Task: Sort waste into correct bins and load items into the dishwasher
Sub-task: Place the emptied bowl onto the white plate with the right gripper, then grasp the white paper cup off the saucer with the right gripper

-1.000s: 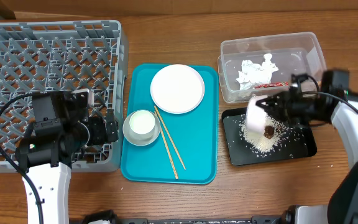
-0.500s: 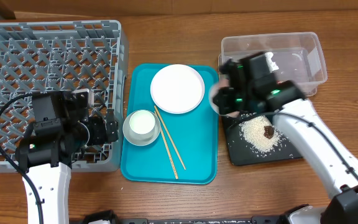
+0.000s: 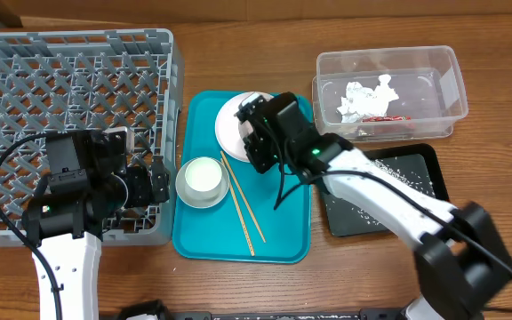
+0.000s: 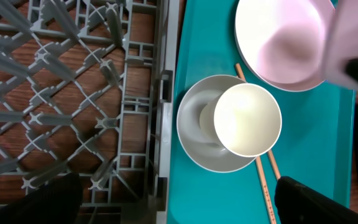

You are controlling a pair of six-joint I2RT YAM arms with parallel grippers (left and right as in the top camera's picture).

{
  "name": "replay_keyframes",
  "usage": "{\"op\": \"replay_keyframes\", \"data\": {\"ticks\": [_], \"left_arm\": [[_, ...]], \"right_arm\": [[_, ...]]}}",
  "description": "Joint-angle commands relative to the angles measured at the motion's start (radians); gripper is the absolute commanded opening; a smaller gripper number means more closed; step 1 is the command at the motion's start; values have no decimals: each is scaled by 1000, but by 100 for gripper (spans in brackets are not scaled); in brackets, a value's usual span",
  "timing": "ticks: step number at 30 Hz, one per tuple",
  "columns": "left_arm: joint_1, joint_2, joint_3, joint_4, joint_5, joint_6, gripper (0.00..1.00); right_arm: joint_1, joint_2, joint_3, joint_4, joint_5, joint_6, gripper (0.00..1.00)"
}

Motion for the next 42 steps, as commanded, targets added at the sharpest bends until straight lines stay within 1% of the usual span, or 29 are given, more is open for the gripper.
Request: {"op": "replay_keyframes", "data": {"ticks": [1,5,6,7,9,12,17,21,22,25,27,29,31,35,37,42], "left_arm": [[5,5,22,2,11,11,100],[5,5,22,1,11,11,100],[5,5,22,1,11,11,100],[5,5,22,1,11,11,100],[5,5,22,1,11,11,100],[5,5,22,0,12,11,100],[5,5,22,1,11,11,100],[5,5,22,1,11,11,100],[5,5,22,1,11,11,100],[5,5,22,1,11,11,100],[5,5,22,1,11,11,100],[5,5,22,2,12,11,100],[5,5,22,2,12,11,100],[5,5,22,2,12,11,100],[5,5,22,2,12,11,100],[5,5,22,2,12,11,100]], "right_arm": [[3,71,18,21,-8,-12,4],[3,91,18,42,-8,-12,4],[3,91,18,48,-8,-12,6],[3,91,18,49,-8,-8,10],[3,91,18,44,-19,-8,26],[3,90,18,17,-37,-5,27],[-1,58,56,-95,-25,-5,28],[-5,7,134,-229,-27,-5,38],[-5,-6,148,-260,-27,-5,42],[-5,-42,157,-286,-86,17,43],[-5,-51,157,-277,-151,75,43],[-2,-48,156,-256,-228,179,42],[13,-44,155,-252,-229,241,42],[44,-18,154,-242,-207,269,43],[62,10,154,-241,-174,309,44],[85,71,154,-212,-164,364,43]]}}
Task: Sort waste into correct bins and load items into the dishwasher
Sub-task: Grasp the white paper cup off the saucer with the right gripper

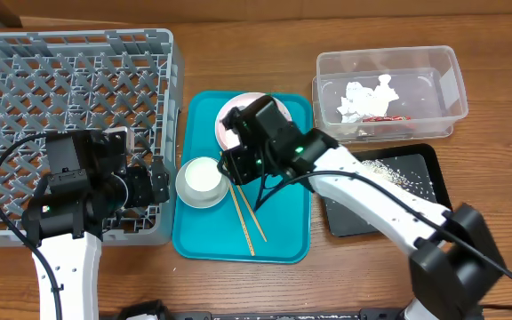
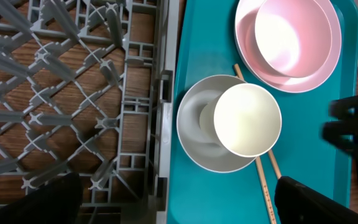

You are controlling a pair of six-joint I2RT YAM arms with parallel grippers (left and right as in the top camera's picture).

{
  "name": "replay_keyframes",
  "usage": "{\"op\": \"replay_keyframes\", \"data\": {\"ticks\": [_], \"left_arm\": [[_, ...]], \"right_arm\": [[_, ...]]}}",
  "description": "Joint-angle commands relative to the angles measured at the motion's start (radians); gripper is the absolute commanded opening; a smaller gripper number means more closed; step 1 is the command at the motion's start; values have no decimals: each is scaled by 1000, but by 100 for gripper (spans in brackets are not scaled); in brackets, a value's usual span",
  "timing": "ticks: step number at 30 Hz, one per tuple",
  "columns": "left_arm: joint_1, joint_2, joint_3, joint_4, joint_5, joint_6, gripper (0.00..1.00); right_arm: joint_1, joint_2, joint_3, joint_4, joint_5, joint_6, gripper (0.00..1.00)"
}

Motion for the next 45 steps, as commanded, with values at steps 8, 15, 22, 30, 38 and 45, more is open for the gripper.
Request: {"op": "replay_keyframes", "data": {"ticks": [8,15,22,30,38,45], "left_arm": [[5,5,22,2,12,11,100],[5,5,22,2,12,11,100],[5,5,22,2,12,11,100],[5,5,22,2,12,11,100],[5,5,22,8,13,11,100],[5,6,22,77,135,-143,100]], "right_arm": [[29,103,17,54,54,129,43],[45,143,17,58,51,140,32],[45,144,17,16,63,140,22],[40,138,19,-5,89,143,8],[-61,-18,20,-1,88,138,4],[-190,-160,19,-113,51,140,4]]}}
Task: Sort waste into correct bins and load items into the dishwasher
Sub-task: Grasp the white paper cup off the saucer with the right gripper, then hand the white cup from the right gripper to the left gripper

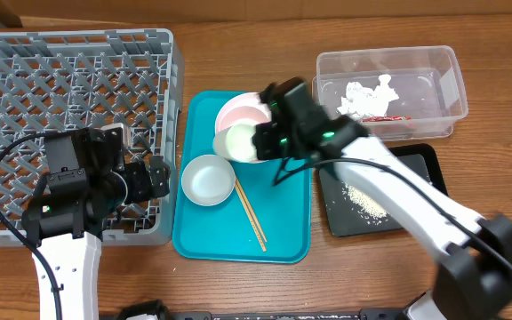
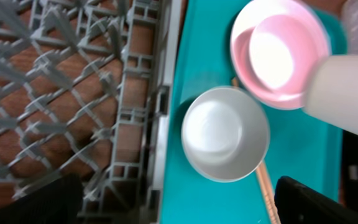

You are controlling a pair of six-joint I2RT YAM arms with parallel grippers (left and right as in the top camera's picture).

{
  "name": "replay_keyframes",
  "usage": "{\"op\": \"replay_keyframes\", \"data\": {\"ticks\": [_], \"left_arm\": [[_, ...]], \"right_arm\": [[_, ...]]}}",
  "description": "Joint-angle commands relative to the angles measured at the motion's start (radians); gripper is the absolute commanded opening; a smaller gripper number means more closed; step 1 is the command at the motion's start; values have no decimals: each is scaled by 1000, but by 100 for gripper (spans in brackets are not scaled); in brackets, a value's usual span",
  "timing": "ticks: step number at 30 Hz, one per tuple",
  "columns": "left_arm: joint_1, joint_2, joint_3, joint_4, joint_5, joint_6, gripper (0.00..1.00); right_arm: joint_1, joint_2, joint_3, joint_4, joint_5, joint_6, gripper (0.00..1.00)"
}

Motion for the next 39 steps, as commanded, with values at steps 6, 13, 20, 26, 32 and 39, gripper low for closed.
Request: {"op": "replay_keyframes", "data": {"ticks": [6,13,20,26,32,39], "left_arm": [[-45,39,21,148,407,-52,100],[-227,127,21,271,546,61,100],[-285,150,21,436,738,63,95],[-286,150,21,515,882,63,85],[-286,150,21,543,1003,63,78],[-286,150,21,573,1056,63,82]], "right_arm": [[-183,-63,18,-92,-344,-1,4],[-243,-63,18,-95,-715,-2,4],[-243,-63,18,-90,-954,-2,4],[-243,-63,18,-80,-1056,-1,4],[-243,-63,18,-34,-1100,3,4],[-242,-63,18,-27,-1119,3,4]]}}
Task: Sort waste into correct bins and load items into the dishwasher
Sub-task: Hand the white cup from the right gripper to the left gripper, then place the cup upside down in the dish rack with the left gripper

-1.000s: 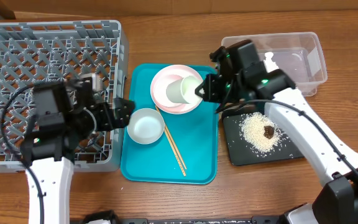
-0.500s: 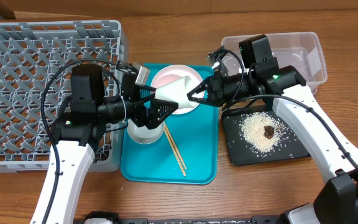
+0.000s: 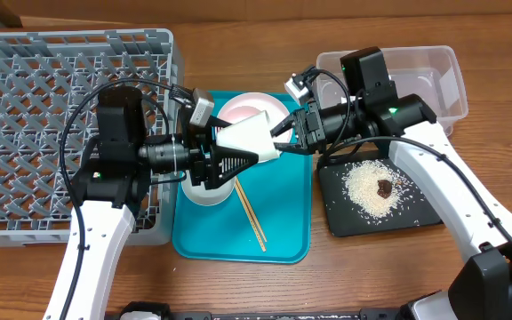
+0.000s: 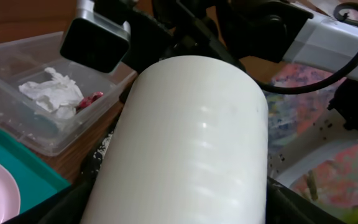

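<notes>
A white cup [image 3: 249, 138] lies on its side in the air above the teal tray [image 3: 287, 231], between both grippers. My left gripper [image 3: 225, 156] is shut on one end; in the left wrist view the cup [image 4: 191, 143] fills the frame with a finger against each side. My right gripper [image 3: 284, 135] grips the other end and shows behind the cup [image 4: 188, 43]. A pink bowl on a pink plate [image 3: 256, 107] sits at the tray's back. A white bowl [image 3: 204, 188], partly hidden under my left gripper, and chopsticks [image 3: 252, 218] lie on the tray.
The grey dish rack [image 3: 60, 89] stands at the left. A clear bin [image 4: 42, 106] with tissue and a red wrapper is at the back right. A black tray [image 3: 416, 209] at the right holds a pile of rice [image 3: 367, 187] and a dark piece [image 3: 386, 187].
My left arm went from beside the rack to over the tray and shut on the cup. The right gripper has swung the cup onto its side. The rice pile on the black tray is bigger.
The cup stood in the white bowl while my right gripper held the pink bowl. Then the pink bowl lay on its plate with that gripper open by the cup. Later it held the cup lifted, and now both grippers hold it.
</notes>
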You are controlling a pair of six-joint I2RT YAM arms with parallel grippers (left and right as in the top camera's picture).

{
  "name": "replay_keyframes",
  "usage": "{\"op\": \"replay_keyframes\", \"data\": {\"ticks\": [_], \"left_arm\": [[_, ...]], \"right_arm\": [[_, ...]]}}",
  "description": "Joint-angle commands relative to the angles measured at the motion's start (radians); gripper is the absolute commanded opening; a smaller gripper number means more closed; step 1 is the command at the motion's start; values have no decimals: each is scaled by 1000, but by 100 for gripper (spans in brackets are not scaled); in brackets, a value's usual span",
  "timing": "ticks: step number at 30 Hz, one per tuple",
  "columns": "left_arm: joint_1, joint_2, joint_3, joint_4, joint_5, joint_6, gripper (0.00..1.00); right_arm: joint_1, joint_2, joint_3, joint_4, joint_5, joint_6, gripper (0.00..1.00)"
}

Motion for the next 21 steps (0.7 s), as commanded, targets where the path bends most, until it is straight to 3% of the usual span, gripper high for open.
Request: {"op": "replay_keyframes", "data": {"ticks": [1,5,10,13,14,16,21], "left_arm": [[-5,7,18,29,71,8,81],[-5,7,18,43,74,8,78],[-5,7,18,43,72,8,53],[-5,7,18,42,63,8,46],[-5,7,18,42,60,8,43],[-3,7,18,34,-6,8,44],[29,6,18,11,-163,8,42]], "right_arm": [[6,-9,15,7,-58,-6,4],[6,-9,15,7,-58,-7,4],[6,-9,15,7,-58,-6,4],[6,-9,15,7,-56,-7,5],[6,-9,15,7,-56,-11,9],[3,-9,15,6,-31,-11,27],[-21,-9,15,-35,138,-11,38]]}}
